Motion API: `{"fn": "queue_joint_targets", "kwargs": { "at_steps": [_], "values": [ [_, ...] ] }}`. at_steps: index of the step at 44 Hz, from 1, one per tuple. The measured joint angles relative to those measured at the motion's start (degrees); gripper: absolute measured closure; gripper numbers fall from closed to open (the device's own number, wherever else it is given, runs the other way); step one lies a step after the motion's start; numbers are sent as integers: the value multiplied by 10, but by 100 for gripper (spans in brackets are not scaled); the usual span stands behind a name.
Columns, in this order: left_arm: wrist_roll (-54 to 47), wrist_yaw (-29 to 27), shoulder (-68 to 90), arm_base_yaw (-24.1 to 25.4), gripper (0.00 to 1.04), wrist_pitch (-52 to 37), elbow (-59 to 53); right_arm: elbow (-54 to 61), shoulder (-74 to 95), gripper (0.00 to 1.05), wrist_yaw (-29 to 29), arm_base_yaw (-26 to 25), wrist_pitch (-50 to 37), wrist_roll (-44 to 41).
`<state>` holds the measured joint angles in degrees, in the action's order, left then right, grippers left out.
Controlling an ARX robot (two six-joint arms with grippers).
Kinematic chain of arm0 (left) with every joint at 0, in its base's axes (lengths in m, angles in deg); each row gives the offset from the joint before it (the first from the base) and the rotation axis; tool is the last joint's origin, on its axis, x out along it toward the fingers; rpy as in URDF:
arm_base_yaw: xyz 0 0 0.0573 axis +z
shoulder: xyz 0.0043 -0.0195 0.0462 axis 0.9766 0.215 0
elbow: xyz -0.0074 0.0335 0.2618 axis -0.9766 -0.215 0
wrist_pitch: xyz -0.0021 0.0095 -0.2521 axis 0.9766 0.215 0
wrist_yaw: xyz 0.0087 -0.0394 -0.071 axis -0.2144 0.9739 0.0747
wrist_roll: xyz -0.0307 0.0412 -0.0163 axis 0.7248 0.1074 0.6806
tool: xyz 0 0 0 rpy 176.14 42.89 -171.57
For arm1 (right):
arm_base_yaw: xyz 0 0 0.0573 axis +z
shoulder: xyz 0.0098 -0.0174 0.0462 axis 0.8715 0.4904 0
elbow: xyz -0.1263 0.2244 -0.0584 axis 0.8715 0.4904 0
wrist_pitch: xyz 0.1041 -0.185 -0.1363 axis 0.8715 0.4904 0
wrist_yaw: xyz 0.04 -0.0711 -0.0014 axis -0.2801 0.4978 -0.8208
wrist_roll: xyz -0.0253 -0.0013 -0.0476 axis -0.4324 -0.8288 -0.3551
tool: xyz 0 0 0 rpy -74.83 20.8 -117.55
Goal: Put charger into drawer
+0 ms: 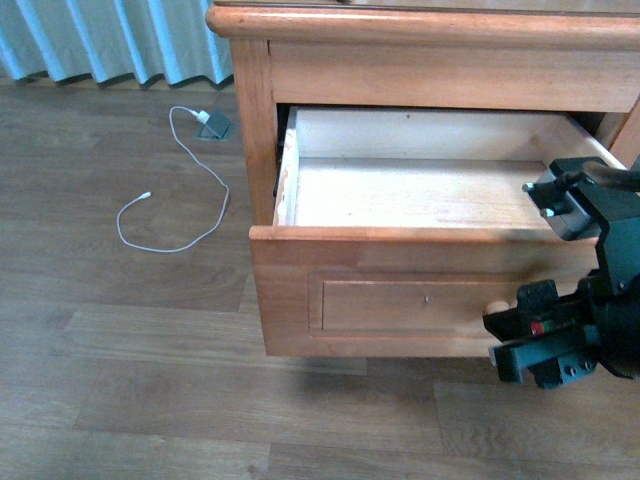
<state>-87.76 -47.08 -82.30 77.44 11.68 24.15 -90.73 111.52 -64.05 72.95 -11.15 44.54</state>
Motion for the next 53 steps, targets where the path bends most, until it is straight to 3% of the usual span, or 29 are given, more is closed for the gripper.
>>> {"fn": "queue_joint_targets", "kwargs": {
  "at_steps": [10,12,16,18,33,40,45,47,48,50,53],
  "values": [
    [0,0,0,0,6,0,0,30,-142,41,-39,-6,70,7],
    [0,0,0,0,6,0,0,33,-197,31,-56,-12,98,12],
    [0,0,0,0,6,0,0,53,-303,11,-43,-26,60,-1],
    [0,0,0,0,6,0,0,53,-332,7,-46,-32,58,-1],
    [0,0,0,0,6,0,0,115,-544,8,-131,-143,43,-21],
    [0,0,0,0,6,0,0,167,-596,8,-212,-262,57,46],
    [0,0,0,0,6,0,0,168,-599,8,-217,-274,57,71],
    [0,0,0,0,6,0,0,179,-605,13,-173,-261,30,65],
    [0,0,0,0,6,0,0,191,-613,18,-101,-247,4,52],
    [0,0,0,0,6,0,0,209,-629,27,-22,-228,-16,40],
    [0,0,0,0,6,0,0,223,-648,37,30,-214,-17,31]
  ]
}}
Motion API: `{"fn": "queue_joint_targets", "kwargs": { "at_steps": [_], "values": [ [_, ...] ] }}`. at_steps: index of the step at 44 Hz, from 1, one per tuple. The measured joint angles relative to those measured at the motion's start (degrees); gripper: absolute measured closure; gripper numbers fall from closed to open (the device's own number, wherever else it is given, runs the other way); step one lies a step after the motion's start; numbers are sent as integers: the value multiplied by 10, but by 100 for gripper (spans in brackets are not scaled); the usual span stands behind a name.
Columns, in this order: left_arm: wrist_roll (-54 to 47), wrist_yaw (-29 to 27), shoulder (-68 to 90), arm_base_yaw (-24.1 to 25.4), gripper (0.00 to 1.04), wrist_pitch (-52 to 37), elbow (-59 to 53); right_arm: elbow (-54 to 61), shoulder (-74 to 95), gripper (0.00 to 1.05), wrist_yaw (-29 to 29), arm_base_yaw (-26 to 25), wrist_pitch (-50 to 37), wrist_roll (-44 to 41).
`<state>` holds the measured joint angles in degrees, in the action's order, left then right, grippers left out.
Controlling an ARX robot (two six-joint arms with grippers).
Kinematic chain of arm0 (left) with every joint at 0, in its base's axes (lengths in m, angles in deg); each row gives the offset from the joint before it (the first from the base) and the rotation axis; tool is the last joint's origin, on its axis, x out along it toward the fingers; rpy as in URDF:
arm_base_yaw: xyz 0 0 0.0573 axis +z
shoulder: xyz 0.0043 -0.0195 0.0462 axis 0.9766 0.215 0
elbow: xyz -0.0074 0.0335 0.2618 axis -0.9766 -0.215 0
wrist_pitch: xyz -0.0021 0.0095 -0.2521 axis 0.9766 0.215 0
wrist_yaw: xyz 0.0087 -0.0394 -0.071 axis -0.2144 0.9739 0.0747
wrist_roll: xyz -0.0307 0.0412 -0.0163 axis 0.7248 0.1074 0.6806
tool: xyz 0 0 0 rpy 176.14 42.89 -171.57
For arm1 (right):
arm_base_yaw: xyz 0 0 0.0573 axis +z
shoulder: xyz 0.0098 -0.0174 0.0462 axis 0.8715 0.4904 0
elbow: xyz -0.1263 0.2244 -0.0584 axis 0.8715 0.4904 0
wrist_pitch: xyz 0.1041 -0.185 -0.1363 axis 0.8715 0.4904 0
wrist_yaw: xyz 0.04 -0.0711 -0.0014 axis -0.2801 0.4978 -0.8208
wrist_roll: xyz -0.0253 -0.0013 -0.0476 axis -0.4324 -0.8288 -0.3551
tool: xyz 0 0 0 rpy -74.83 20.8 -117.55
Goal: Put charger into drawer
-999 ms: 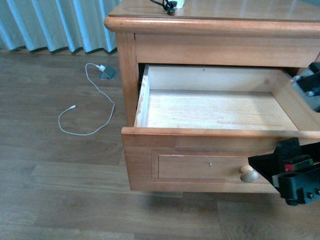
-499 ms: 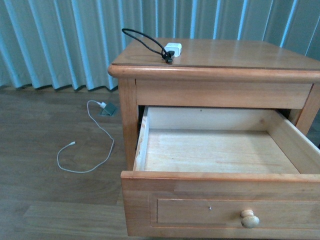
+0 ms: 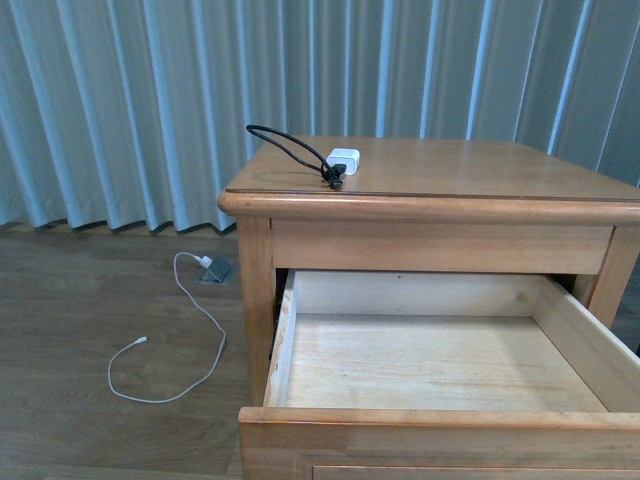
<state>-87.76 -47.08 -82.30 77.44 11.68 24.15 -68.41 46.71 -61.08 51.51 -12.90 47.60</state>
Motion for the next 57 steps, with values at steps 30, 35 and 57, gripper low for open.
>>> {"fn": "queue_joint_targets", "kwargs": {
  "at_steps": [30,35,57],
  "values": [
    [0,0,0,0,6,0,0,57,-110,36,95,89,49,-14],
    [20,-74,14,-21,6,-7,1,57,-110,12,95,89,49,-14],
    [88,-271,566,-132,6,-191,285,57,-111,8,95,89,49,-13]
  ]
}}
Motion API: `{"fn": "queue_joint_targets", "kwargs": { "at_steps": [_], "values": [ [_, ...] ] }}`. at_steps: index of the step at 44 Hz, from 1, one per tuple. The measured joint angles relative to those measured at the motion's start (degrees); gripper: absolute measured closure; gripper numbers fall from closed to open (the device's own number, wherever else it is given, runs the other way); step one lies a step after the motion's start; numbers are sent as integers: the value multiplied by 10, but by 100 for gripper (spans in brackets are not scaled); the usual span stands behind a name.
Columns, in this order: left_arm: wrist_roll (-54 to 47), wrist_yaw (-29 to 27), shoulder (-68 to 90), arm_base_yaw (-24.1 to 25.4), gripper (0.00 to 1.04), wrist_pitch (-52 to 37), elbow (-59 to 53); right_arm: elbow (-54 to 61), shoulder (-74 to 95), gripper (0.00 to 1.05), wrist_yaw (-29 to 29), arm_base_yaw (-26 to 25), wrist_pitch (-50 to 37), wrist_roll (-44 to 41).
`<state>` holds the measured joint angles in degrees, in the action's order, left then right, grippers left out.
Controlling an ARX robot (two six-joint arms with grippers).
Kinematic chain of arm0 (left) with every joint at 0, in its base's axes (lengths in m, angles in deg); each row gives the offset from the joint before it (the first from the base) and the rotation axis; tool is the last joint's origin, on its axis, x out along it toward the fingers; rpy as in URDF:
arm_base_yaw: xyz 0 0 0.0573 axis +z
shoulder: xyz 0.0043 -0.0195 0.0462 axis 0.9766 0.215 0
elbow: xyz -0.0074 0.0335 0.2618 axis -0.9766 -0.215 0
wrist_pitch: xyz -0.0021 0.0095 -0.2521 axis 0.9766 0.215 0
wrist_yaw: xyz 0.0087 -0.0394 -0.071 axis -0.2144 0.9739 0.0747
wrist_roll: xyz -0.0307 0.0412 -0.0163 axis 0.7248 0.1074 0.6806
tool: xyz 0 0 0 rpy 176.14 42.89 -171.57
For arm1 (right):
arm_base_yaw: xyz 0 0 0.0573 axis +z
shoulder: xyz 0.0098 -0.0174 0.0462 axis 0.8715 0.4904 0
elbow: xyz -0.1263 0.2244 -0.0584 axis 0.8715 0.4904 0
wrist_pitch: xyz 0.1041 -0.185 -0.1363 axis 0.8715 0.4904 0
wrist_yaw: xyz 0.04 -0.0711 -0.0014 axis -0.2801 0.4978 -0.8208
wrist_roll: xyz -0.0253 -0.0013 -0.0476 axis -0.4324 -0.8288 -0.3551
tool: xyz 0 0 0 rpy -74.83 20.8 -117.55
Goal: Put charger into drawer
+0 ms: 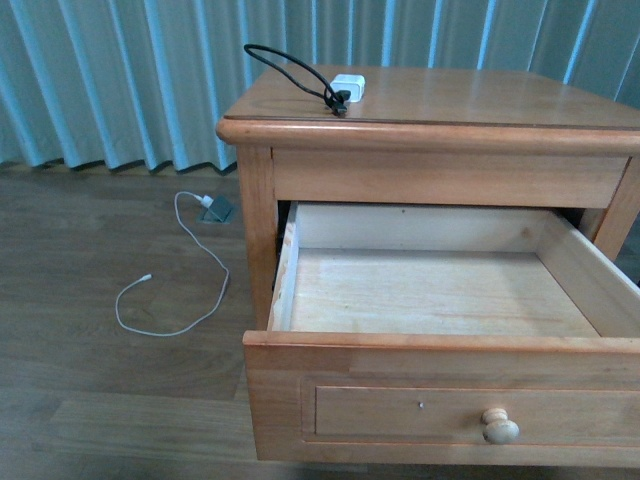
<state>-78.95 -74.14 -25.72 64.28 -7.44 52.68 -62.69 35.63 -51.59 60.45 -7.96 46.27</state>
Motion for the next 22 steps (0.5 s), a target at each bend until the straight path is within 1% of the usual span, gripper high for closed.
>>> {"fn": "queue_joint_targets", "kwargs": {
  "at_steps": [6,7,15,22],
  "values": [
    [-15,29,120,-40,6,1,126,0,0,8,0,0,0,0],
    [-15,35,152,-50,6,6,164,0,0,8,0,0,0,0],
    [-7,34,341,-91,6,28,375,0,0,8,0,0,0,0],
    [24,33,469,-108,6,57,505,0,0,8,0,0,0,0]
  ]
}}
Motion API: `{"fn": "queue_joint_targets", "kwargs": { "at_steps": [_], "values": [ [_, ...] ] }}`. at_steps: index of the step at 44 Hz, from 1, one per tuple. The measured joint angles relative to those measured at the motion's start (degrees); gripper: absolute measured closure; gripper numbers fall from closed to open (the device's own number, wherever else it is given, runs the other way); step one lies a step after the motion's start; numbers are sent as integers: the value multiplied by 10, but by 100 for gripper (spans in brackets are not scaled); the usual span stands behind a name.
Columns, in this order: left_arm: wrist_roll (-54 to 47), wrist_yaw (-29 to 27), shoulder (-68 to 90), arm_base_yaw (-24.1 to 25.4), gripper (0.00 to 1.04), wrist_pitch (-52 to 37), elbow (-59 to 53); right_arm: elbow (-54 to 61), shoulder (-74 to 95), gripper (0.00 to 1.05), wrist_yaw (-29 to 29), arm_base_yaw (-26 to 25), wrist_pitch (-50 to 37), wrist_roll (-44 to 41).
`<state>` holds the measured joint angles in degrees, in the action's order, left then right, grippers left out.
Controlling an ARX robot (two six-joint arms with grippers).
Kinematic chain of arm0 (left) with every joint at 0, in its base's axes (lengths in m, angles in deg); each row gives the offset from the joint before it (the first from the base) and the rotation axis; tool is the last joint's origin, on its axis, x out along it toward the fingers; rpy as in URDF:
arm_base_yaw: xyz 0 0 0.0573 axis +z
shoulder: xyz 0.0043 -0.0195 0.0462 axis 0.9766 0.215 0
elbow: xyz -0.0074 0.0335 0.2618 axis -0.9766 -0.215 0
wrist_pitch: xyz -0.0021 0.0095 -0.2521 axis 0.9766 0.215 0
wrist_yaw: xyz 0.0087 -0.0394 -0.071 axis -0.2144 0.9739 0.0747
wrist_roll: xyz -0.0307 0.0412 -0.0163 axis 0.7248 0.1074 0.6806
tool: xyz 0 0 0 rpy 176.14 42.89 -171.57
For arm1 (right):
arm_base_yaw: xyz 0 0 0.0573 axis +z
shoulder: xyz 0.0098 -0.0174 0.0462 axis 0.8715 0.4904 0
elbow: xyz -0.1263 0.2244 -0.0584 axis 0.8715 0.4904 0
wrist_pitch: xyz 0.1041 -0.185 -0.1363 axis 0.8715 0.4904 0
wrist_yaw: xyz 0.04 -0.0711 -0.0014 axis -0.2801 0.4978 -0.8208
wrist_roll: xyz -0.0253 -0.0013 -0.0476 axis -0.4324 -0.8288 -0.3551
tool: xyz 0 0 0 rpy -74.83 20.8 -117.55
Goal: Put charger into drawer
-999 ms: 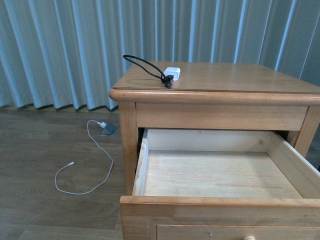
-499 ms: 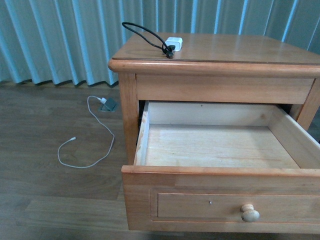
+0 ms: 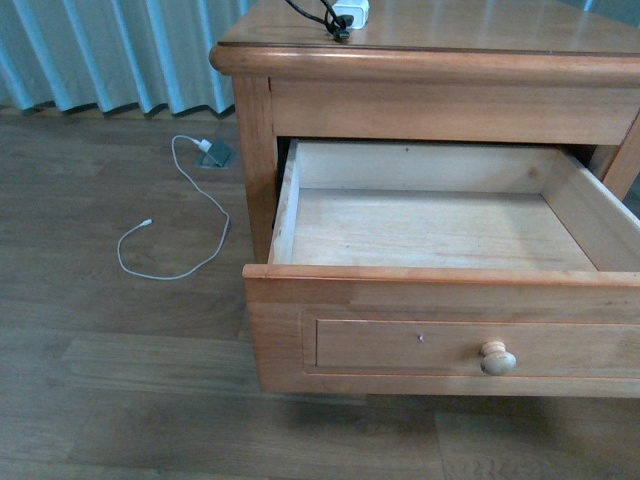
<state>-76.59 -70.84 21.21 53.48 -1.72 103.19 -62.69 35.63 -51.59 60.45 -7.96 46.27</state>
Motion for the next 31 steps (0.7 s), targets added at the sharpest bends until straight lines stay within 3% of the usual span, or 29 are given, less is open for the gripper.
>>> {"fn": "queue_joint_targets", "kwargs": {
  "at_steps": [8,24,29,31],
  "values": [
    [48,1,134,-15,6,41,126,0,0,8,0,0,0,0],
    [79,-19,244,-19,6,102,272,0,0,8,0,0,0,0],
    [66,-30,261,-21,19,112,290,0,0,8,0,0,0,0],
    [43,-40,269,-23,30,113,301,0,0,8,0,0,0,0]
  ]
}}
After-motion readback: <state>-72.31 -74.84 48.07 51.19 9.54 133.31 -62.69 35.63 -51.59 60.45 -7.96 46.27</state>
